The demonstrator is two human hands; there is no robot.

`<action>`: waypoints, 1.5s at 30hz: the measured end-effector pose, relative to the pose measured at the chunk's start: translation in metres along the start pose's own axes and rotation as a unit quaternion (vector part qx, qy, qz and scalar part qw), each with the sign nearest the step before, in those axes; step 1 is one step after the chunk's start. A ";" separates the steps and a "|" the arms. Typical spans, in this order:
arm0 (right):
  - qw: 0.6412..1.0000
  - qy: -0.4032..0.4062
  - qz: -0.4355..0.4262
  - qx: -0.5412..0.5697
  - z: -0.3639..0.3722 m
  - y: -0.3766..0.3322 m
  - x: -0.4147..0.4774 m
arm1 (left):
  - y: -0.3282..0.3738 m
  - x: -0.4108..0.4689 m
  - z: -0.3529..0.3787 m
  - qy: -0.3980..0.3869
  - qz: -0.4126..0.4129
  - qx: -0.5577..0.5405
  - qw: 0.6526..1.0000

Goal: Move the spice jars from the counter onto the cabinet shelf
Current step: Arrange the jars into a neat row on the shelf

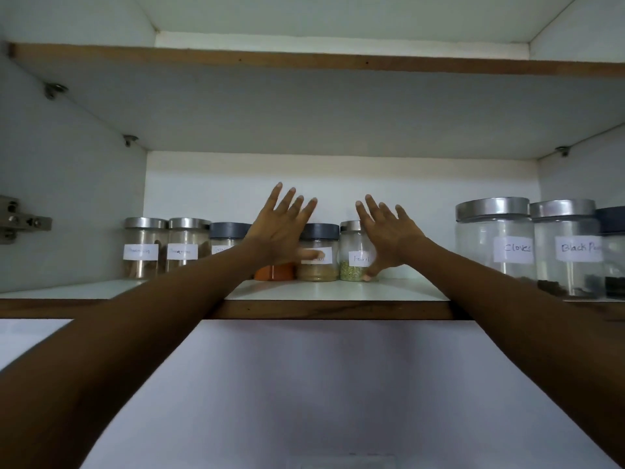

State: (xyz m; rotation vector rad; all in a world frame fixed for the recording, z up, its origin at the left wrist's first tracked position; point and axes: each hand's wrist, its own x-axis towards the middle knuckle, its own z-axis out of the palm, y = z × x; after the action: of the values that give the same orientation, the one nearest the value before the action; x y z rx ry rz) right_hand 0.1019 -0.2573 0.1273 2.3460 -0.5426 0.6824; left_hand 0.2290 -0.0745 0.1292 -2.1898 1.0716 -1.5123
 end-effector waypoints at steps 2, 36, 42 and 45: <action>0.998 0.041 0.012 0.042 -0.013 -0.004 -0.014 | -0.006 -0.008 -0.011 0.051 -0.027 -0.028 0.998; 0.958 0.260 0.069 0.097 -0.035 0.136 -0.211 | 0.137 -0.038 -0.187 0.197 0.051 -0.297 0.933; 0.984 0.099 0.047 0.142 -0.031 0.175 -0.205 | 0.166 -0.008 -0.195 0.096 0.047 -0.297 0.949; 0.989 0.065 0.022 0.127 -0.027 0.182 -0.203 | 0.172 0.002 -0.192 0.074 0.041 -0.275 0.958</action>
State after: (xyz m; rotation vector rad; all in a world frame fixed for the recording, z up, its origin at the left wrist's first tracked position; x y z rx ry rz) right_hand -0.1625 -0.3285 0.1080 2.5065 -0.4730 0.9676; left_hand -0.0138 -0.1600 0.1093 -2.3516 1.7907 -1.4890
